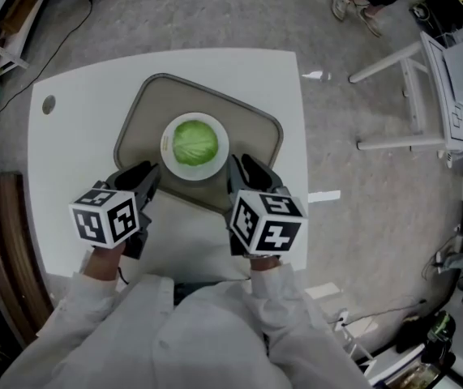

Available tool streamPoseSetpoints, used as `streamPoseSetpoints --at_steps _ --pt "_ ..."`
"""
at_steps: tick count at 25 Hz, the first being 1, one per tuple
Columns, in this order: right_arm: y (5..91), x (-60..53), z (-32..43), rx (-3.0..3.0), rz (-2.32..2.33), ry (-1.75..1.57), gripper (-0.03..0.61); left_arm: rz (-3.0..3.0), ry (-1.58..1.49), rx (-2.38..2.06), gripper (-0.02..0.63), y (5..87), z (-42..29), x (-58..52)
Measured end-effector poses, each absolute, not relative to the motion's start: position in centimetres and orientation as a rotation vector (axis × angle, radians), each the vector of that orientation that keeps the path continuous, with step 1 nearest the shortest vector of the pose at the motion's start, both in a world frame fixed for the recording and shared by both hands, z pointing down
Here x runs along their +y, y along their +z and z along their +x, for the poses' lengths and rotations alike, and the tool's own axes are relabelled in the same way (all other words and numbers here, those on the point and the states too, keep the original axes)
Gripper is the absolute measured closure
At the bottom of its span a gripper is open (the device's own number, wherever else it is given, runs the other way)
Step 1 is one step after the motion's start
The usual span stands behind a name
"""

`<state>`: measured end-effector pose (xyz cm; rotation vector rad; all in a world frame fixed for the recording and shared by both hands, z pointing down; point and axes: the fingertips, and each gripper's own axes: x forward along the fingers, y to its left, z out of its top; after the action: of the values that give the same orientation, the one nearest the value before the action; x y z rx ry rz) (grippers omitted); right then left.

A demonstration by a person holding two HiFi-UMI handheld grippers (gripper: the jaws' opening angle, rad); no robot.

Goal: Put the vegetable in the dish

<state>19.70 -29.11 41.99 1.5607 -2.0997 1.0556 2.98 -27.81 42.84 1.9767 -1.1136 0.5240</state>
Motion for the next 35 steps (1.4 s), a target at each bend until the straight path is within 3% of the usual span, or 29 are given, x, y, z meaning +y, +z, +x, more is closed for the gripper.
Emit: streamPoseSetpoints --at_steps 10,18,35 --pt "36.1 -24.9 16.0 -2.308 1.509 0.938 0.535 2.147 0.439 -1.025 0.526 37.6 3.4 -24.3" --pt "33.4 -19.8 11.3 -2.446 1.369 0.84 0.565 2.238 0.386 -1.008 0.575 34.8 3.0 -19.6" --pt "33.1 -7.7 2.7 -2.495 1.217 0.756 0.566 2.365 0.368 -0.936 0.605 32.8 -1.0 -9.3"
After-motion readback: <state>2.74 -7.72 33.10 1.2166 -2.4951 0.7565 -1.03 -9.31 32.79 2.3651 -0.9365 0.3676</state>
